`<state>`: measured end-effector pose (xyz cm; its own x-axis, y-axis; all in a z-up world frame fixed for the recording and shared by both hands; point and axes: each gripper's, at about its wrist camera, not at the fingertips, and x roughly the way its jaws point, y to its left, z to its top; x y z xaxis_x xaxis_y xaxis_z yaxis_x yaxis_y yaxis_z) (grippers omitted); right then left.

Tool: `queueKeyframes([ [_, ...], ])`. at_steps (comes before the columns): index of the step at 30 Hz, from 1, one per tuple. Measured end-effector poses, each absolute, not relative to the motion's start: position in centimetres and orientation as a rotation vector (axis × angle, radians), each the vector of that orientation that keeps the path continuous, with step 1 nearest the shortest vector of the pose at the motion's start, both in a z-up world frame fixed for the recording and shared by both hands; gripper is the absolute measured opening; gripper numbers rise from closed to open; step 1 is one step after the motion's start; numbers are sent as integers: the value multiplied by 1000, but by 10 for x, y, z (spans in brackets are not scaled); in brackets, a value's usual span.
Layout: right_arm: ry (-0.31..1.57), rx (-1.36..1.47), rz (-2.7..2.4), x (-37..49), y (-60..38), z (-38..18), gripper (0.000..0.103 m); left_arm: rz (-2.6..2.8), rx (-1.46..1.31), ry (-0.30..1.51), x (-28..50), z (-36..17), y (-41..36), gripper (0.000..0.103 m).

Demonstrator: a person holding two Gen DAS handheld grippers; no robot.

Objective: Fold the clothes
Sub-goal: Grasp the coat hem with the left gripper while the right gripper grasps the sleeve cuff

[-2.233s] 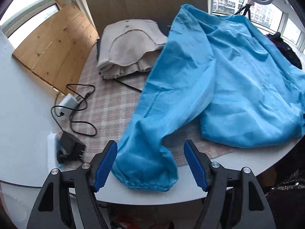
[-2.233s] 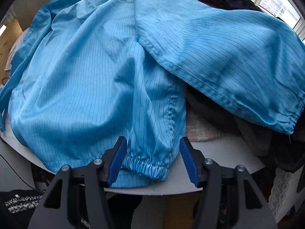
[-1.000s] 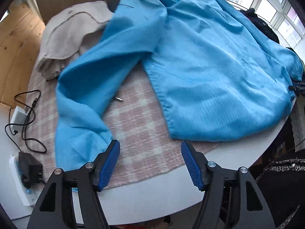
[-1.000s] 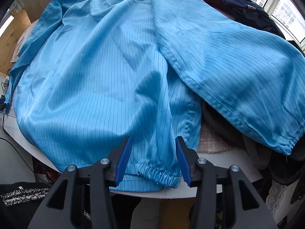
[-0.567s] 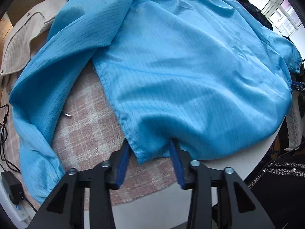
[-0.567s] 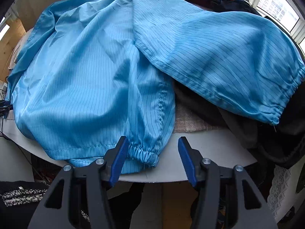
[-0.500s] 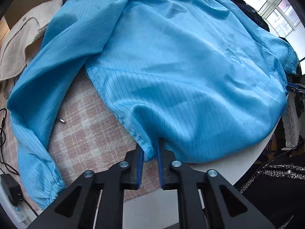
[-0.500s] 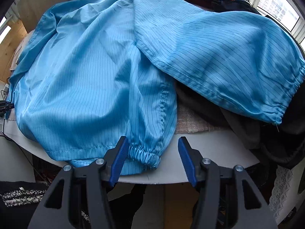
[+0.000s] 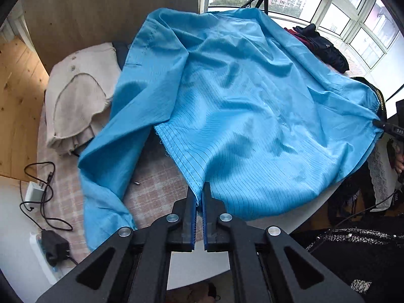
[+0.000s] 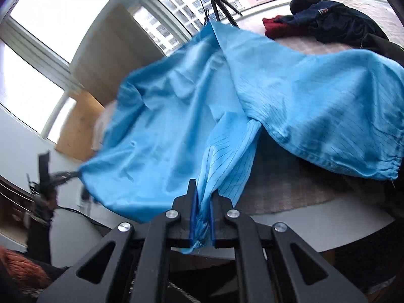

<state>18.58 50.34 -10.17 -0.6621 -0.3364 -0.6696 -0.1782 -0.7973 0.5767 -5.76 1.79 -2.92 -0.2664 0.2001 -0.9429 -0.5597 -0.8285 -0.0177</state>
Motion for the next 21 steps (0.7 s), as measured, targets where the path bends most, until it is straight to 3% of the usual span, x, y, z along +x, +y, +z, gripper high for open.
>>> queueKeyframes([
  [4,-647,1680,-2792,155,486,-110,8,2132,-1572,630,-66,-49,27,24],
  [6,-663,1799,-2706,174,492,-122,8,2128,-1626,680,-68,-68,24,23],
  [17,-603,1888,-2603,164,482,-166,9,1953,-1764,378,18,-126,29,36],
  [21,-534,1887,-2580,163,481,-167,9,1939,-1801,348,43,-142,43,48],
])
